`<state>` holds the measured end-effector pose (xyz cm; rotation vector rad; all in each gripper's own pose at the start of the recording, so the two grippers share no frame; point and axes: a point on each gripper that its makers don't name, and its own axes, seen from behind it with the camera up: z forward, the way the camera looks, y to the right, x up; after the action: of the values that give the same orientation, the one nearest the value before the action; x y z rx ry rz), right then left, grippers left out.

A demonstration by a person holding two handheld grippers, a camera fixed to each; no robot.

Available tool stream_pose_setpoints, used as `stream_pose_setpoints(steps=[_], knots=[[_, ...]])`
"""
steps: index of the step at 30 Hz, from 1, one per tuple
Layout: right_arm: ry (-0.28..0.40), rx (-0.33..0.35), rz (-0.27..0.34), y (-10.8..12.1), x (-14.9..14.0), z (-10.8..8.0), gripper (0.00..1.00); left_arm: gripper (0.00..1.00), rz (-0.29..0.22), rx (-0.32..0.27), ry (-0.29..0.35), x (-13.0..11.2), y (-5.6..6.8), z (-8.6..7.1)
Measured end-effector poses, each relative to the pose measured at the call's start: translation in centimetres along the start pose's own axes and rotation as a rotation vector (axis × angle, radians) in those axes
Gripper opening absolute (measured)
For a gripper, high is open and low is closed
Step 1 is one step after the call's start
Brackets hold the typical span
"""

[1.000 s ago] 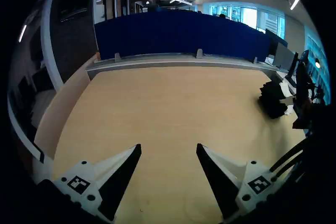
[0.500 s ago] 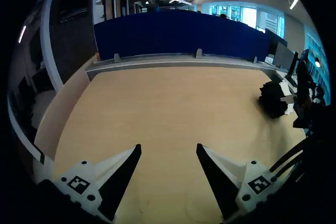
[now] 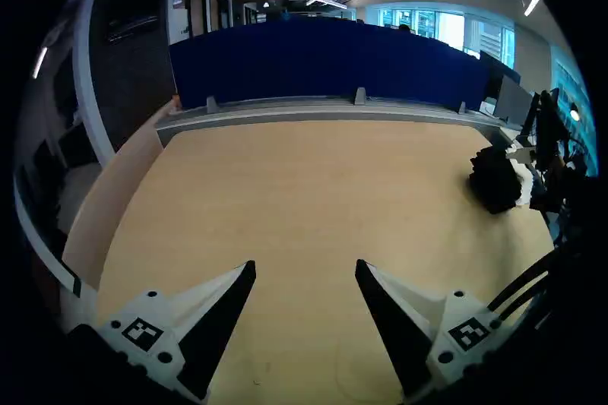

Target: Fold towel

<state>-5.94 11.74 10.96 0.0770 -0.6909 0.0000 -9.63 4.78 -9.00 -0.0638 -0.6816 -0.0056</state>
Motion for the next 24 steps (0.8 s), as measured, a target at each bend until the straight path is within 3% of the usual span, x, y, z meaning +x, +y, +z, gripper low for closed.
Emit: stream_pose_setpoints(steps=[8, 24], knots=[[-0.021, 0.001, -0.028, 0.1, 0.5, 2.0, 0.94, 0.98, -0.008, 0.020, -0.006, -0.3, -0.6, 0.0], [-0.104, -0.003, -0.015, 1.5, -0.8, 6.8, 0.95, 0.98, -0.020, 0.065, -0.027, -1.2, -1.5, -0.5]])
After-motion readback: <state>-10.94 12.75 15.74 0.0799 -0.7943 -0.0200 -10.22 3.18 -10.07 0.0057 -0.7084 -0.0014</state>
